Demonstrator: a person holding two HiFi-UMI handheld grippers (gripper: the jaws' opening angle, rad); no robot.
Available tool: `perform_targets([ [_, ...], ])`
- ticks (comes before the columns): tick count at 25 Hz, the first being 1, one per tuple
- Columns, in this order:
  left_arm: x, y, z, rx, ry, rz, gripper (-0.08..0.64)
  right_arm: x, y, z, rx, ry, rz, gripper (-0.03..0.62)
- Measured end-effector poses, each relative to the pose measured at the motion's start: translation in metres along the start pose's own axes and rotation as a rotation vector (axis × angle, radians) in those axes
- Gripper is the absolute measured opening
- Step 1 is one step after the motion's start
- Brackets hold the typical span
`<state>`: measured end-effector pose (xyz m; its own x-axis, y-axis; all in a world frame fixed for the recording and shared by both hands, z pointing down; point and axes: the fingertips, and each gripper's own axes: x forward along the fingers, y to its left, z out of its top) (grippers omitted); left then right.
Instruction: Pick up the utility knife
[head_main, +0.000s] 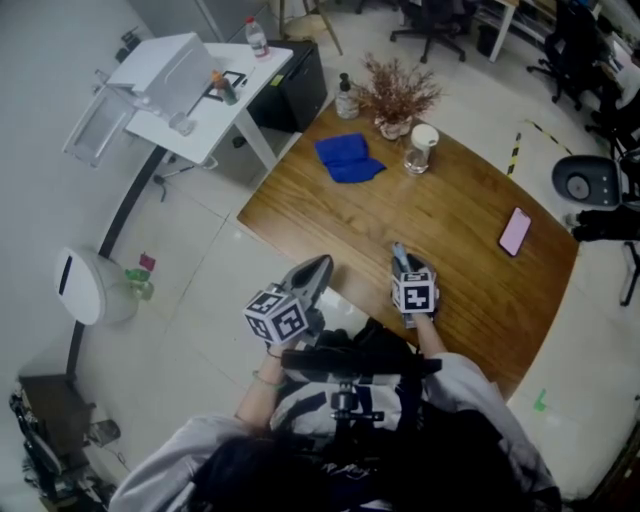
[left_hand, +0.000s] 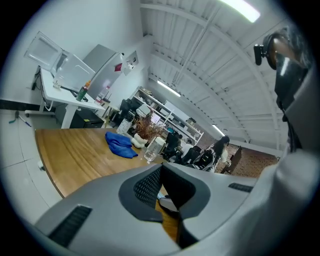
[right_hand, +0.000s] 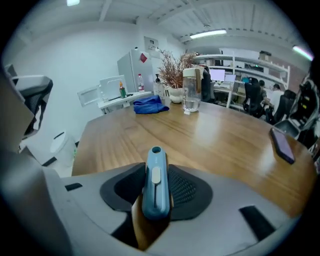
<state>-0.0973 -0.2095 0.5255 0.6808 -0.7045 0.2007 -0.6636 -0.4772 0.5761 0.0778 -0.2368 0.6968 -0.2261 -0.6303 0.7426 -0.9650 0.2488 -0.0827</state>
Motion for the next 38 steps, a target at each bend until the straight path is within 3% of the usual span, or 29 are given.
perform_targets([
  [3, 0.004, -0.004, -0.001, 0.006, 0.000, -0.011, 0.005, -0.016, -0.002, 0.005, 0.147, -0.050, 0.046, 0.150],
  [8, 0.010, -0.007, -0.001, 0.014, 0.006, -0.026, 0.005, -0.064, 0.000, 0.029, 0.216, -0.186, 0.099, 0.149],
  [13, 0.020, -0.015, -0.007, 0.015, 0.022, -0.064, 0.005, -0.116, -0.004, 0.061, 0.356, -0.346, 0.163, 0.149],
  [17, 0.025, -0.024, -0.008, 0.014, 0.034, -0.098, 0.005, -0.134, -0.005, 0.072, 0.448, -0.404, 0.203, 0.149],
  [22, 0.026, -0.028, 0.006, 0.004, -0.017, -0.089, 0.005, -0.142, -0.007, 0.078, 0.450, -0.429, 0.204, 0.149],
  [29, 0.024, -0.030, 0.015, 0.060, -0.031, -0.082, 0.005, -0.140, -0.006, 0.077, 0.447, -0.425, 0.201, 0.149],
  [38, 0.022, -0.030, 0.019, 0.032, -0.054, -0.106, 0.005, -0.135, -0.003, 0.076, 0.434, -0.409, 0.197, 0.149],
])
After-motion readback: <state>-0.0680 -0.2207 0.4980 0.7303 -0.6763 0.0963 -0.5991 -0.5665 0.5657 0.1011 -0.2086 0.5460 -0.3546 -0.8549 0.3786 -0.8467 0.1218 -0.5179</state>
